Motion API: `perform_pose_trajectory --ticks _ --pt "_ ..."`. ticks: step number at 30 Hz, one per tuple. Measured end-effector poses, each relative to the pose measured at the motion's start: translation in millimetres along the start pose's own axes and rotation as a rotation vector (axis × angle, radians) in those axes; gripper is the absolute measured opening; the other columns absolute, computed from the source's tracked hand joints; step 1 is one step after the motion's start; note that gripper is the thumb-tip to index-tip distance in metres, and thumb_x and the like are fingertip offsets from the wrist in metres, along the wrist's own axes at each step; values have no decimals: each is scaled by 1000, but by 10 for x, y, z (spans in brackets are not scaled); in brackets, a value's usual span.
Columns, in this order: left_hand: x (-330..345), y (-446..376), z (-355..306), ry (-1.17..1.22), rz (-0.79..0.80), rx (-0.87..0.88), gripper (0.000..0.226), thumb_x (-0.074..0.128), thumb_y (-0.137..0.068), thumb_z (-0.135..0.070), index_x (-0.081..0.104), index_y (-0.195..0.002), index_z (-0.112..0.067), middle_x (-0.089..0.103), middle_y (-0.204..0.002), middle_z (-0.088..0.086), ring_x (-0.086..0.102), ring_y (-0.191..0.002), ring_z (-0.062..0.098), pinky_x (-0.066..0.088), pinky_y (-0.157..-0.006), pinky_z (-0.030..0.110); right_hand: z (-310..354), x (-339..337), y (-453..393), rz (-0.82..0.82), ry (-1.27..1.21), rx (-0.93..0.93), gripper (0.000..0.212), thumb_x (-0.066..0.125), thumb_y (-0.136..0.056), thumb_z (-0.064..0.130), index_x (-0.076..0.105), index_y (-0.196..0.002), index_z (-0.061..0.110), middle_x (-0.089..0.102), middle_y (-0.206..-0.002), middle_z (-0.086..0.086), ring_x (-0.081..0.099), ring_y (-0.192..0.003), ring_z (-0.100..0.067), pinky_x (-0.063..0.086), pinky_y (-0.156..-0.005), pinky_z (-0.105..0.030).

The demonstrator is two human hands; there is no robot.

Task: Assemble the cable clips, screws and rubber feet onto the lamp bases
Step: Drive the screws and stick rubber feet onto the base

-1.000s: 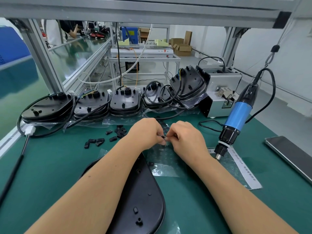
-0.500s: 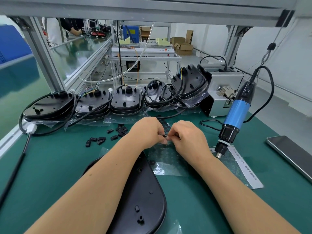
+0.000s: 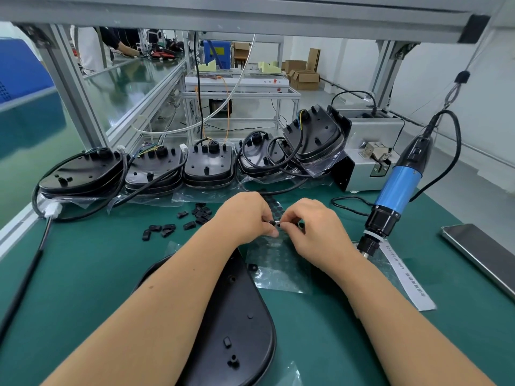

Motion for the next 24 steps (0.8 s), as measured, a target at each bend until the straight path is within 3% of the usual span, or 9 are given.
perform_pose_trajectory --ticks 3,5,7,10,13,17,19,21,24 --pt "-5 8 -14 -12 -8 -9 39 76 -77 -46 74 -106 -19 62 -85 -6 55 -81 14 43 -69 26 -62 -92 -1 -53 -288 159 13 67 -86 12 67 -76 21 62 -78 13 57 -74 -1 41 -66 -9" --pt "-35 31 -9 -37 18 -18 50 77 -73 -50 72 -111 -20 62 -86 -7 57 -85 15 47 -73 28 -109 -106 21 -14 -582 303 19 68 -86 11 68 -72 23 63 -66 15 54 -60 0 43 -60 -12" --pt "-121 70 17 -43 35 -16 59 76 -72 -54 69 -117 -18 69 -101 -3 62 -96 17 52 -83 32 -119 -45 77 98 -891 470 20 69 -87 11 70 -69 21 60 -63 11 52 -61 -6 45 -55 -19" --pt "-321 197 101 1 7 -6 45 65 -84 -51 73 -112 -17 71 -112 -1 64 -99 17 50 -86 31 -16 51 170 300 -1124 643 15 71 -84 13 68 -70 18 52 -65 0 47 -61 -10 44 -50 -20" --pt "-435 444 316 22 -22 -49 36 56 -93 -44 75 -105 -15 73 -105 -4 66 -93 18 49 -81 28 247 125 261 444 -1141 678 12 72 -82 13 69 -71 17 52 -70 -3 49 -60 -9 46 -48 -19" --pt "-414 869 600 54 -71 -63 33 52 -95 -39 72 -87 -15 73 -92 -2 66 -91 22 49 -81 28 586 192 398 483 -1001 659 13 76 -79 14 72 -67 18 61 -66 4 55 -62 -6 46 -50 -19" --pt "-387 1028 691 158 -124 -76 30 53 -95 -39 74 -85 -19 72 -90 -12 67 -87 15 49 -73 20 684 198 443 469 -908 655 9 76 -77 17 73 -68 18 63 -68 7 57 -66 -5 47 -52 -19" --pt "-357 1120 752 264 -188 -89 33 54 -95 -39 73 -81 -15 62 -71 -21 56 -66 2 42 -62 13 725 201 464 436 -828 655 8 76 -76 20 75 -68 19 66 -73 5 58 -71 -6 46 -54 -18" --pt "-305 1160 774 332 -214 -91 44 50 -95 -41 62 -77 -3 41 -55 0 35 -51 6 33 -53 17 736 210 477 399 -755 675 7 76 -76 19 76 -69 18 71 -82 1 59 -78 -10 45 -56 -20"
Point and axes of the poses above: each hand's wrist, its own y-axis away from the middle knuckle, its own x-axis out of the palm, z = x × y, the point moved 6 cm from there along -y, towards the middle knuckle
